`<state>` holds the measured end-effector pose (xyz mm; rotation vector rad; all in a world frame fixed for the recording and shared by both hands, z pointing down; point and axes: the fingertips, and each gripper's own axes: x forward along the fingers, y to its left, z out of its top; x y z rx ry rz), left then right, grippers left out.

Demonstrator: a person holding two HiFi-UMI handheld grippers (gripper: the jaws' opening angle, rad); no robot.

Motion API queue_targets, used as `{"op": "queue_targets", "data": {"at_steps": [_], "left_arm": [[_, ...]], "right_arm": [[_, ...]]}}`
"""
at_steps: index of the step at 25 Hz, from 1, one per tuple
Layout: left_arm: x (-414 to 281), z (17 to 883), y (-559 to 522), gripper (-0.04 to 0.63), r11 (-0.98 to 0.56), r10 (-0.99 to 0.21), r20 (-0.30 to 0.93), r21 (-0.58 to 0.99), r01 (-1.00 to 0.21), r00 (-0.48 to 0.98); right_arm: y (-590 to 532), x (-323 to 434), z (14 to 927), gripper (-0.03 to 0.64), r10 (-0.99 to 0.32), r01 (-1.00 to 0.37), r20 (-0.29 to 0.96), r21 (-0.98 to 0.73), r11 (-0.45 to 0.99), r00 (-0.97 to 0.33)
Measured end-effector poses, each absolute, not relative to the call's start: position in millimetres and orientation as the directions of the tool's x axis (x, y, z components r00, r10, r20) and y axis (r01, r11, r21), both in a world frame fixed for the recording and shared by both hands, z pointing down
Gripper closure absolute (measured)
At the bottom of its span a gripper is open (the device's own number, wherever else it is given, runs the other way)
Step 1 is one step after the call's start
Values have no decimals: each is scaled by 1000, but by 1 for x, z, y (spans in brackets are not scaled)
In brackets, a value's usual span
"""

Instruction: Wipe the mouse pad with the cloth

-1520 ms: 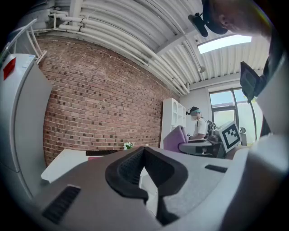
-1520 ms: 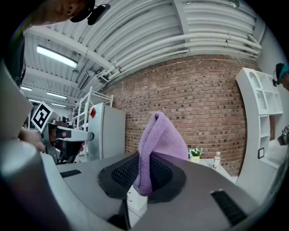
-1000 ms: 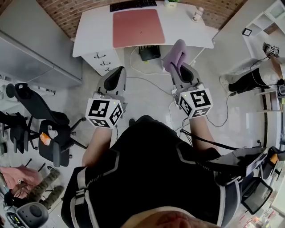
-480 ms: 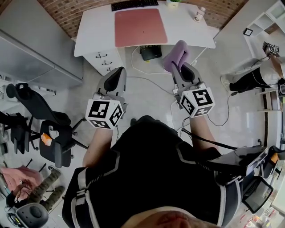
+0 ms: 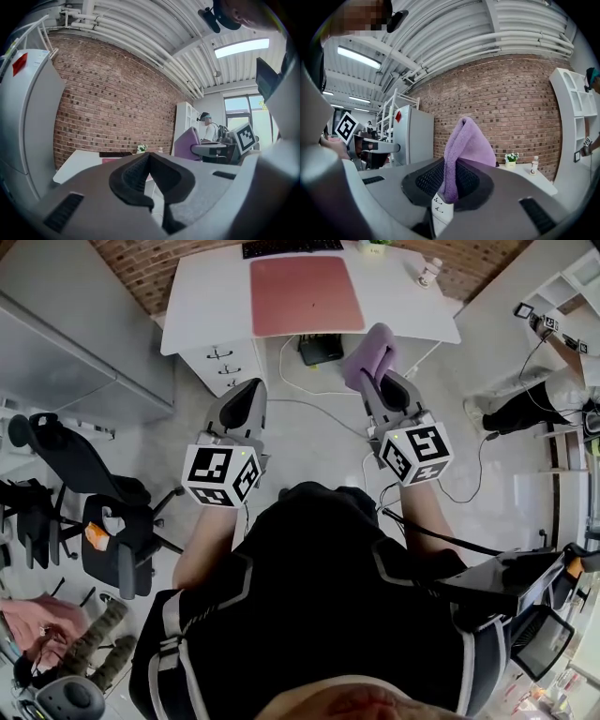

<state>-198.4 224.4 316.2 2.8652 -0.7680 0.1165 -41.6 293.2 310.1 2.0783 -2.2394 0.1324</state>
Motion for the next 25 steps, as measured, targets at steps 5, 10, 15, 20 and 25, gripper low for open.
{"op": "queue_targets", "data": {"at_steps": [5, 10, 15, 20, 25], "left_arm": [[-210, 327, 207, 594, -855, -477, 132, 162, -493, 869], [-201, 327, 195, 594, -861, -469, 128, 154, -484, 874], [-181, 329, 174, 594, -857, -478, 143, 141, -496, 867], [-147, 329, 143, 594, -849, -494, 154, 129, -513, 856], [-105, 333, 113, 594, -839, -504, 178, 131, -528, 845]], "right_arm": [[280, -48, 320, 561, -989, -999, 140, -15, 49, -50], [269, -34, 326, 561, -987, -999, 154, -15, 36, -38], [247, -8, 330, 561, -989, -999, 144, -27, 37, -40], [218, 33, 336, 561, -988, -998, 146, -45, 38, -45], [192, 82, 343, 561, -986, -998, 162, -53, 36, -45]]}}
